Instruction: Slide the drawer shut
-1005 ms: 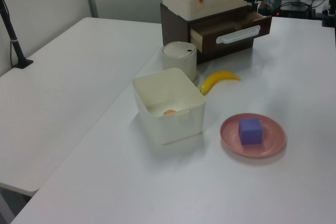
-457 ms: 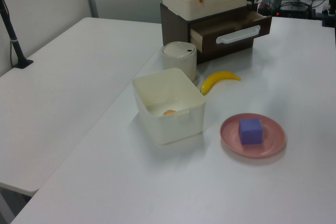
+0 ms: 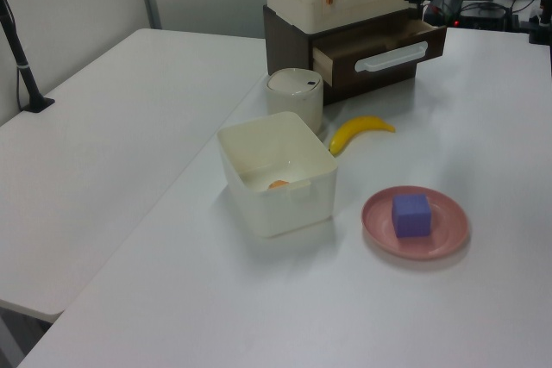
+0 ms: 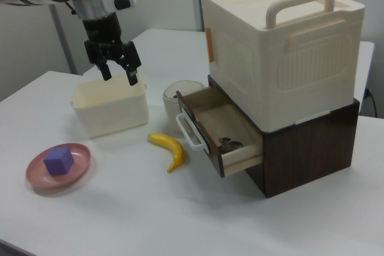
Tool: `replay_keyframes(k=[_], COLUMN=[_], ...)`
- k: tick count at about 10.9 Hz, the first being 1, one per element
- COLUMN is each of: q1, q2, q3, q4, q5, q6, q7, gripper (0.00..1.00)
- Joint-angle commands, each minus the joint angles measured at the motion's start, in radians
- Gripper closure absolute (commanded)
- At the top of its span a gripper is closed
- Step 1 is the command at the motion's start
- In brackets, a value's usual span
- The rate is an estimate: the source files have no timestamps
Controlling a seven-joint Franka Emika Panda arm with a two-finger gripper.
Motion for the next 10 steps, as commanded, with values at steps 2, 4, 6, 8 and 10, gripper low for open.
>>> replay_keyframes(k=[2,4,6,8,10], q1=[0.004,0.004,-0.021,-0.041,-0.050], q2=[-0.012,-0.011,-0.011,-0.009,0.001], q3=[-0.019,-0.022,-0.022,-0.024,-0.056], q4=[-0.004,-0.018,-0.034,-0.066,-0.088], q5=[0.023,0.023,0.023,0.023,0.024], q6=[-0.056,-0.061,-0.096,-0.099,-0.107], q7=[-0.017,0.008,0.006,-0.020,-0.032], gripper=[0.00,0.00,0.05,0.25,0.80])
